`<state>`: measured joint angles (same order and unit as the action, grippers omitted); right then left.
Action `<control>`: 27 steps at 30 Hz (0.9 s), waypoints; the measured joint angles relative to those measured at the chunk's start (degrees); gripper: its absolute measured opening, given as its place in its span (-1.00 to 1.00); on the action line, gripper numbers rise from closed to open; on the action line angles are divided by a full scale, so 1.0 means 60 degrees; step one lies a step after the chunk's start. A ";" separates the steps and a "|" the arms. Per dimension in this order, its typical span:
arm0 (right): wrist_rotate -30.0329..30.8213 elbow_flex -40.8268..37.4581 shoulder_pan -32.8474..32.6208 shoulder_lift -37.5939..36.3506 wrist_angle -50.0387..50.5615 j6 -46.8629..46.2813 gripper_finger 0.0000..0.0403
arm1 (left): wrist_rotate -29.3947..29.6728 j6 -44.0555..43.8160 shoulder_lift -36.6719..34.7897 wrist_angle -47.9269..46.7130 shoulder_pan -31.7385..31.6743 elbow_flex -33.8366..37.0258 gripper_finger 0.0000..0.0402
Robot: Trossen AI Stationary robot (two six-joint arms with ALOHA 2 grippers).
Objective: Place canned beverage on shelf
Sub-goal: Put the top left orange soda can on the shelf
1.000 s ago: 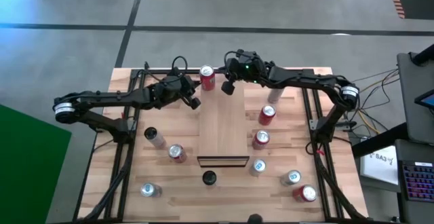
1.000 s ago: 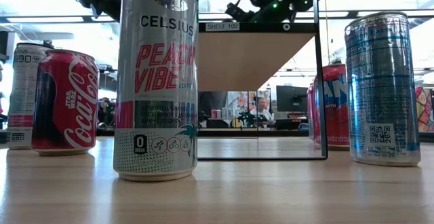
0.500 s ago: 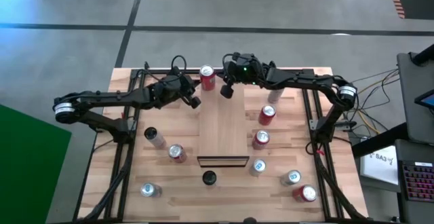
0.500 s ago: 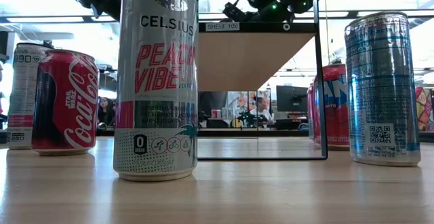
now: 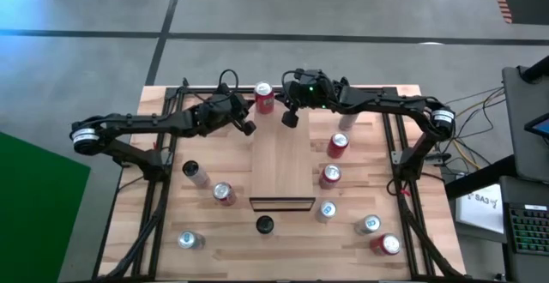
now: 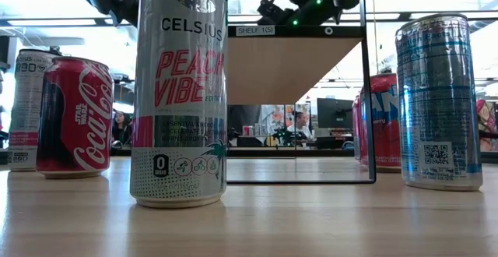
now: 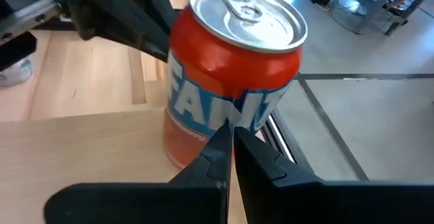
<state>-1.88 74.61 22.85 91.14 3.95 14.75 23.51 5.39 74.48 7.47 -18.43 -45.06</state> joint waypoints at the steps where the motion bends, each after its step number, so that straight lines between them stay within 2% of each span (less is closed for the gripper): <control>1: 0.0001 0.0000 0.0000 -0.0054 0.0052 0.0002 -0.95 | -0.0004 -0.0009 -0.0015 -0.0017 0.0003 0.0000 -1.00; 8: 0.0111 0.0000 0.0013 -0.0180 0.0150 -0.0140 -0.95 | -0.0003 -0.0003 -0.0265 -0.0349 0.0006 0.0000 -1.00; 14: 0.1256 0.0000 0.0132 -0.0180 0.0290 -0.0108 -0.95 | -0.0088 -0.0064 -0.0534 -0.0594 0.0186 0.0000 -1.00; 19: 0.1263 0.0000 0.0276 -0.0121 0.0180 -0.0133 -0.95 | -0.1039 -0.0069 -0.0566 -0.0618 0.0211 0.0000 -1.00; 27: 0.1240 -0.0011 0.0299 0.0067 0.0068 -0.0209 -0.95 | -0.1086 -0.0084 -0.0559 -0.0570 0.0225 0.0000 -1.00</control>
<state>5.56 74.54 24.64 91.55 4.36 13.50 16.99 4.89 71.13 4.05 -17.08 -45.06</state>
